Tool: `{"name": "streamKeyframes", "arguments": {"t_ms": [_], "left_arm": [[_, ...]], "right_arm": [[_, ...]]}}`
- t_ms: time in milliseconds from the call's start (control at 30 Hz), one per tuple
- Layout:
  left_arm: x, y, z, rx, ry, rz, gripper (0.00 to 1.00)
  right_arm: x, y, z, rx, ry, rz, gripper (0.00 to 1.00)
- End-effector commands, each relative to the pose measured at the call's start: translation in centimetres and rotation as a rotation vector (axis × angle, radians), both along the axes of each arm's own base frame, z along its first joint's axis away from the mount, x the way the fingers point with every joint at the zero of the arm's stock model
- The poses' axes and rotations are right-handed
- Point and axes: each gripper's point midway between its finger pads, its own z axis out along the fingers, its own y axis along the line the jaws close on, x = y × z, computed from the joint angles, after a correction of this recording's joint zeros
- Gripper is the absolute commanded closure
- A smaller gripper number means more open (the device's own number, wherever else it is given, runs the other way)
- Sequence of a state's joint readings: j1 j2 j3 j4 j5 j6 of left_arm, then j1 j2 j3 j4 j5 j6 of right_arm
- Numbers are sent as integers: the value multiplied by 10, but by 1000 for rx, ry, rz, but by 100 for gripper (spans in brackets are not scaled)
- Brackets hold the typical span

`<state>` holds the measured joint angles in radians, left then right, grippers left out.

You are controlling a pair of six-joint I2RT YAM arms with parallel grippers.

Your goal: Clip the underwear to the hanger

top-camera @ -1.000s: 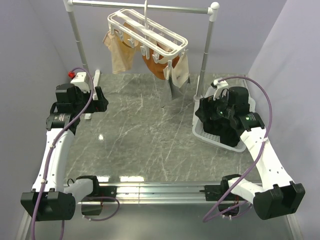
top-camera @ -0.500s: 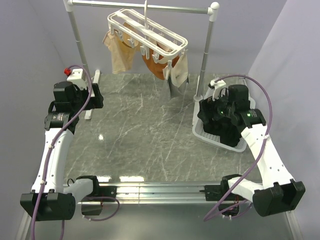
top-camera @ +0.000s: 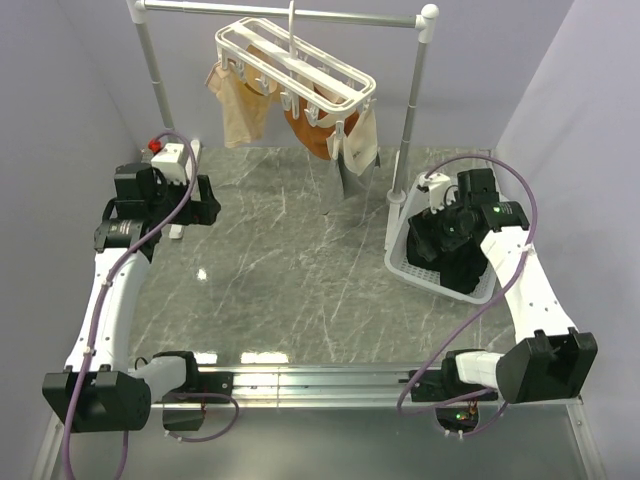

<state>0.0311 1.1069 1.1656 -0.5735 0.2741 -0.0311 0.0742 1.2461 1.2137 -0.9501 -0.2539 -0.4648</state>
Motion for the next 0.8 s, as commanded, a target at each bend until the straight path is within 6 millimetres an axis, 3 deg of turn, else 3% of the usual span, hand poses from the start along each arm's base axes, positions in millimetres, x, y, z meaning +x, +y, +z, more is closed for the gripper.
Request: {"name": "streamKeyframes", "arguments": {"t_ms": [0,67,100,200,367,600,767], "left_arm": [[-3,-13,3,-25,0,-82,1],[-5,-17,0,-37,4,-102,1],[-5,-18,-1,-41,4,-107,1],[-8,-24,-4,-33,8,-163,1],[-12,-30,-10,-48,27,-202,1],[-18,-36,-18,-64,64,-249,1],[-21,-38,-20,-66,75,-257,1]], "right_arm": [[3,-30,-9,-87,39,-41,1],[12,-40,-20,-120,58,-70,1],[15,-54,-29,-131,87,-114,1],[24,-64,-40,-152,98,-123,1],[43,-71,-55,-181,98,-112,1],[65,-79,-104,-219,194,-120,1],[77,-84,-123,-239,201,-130,1]]}}
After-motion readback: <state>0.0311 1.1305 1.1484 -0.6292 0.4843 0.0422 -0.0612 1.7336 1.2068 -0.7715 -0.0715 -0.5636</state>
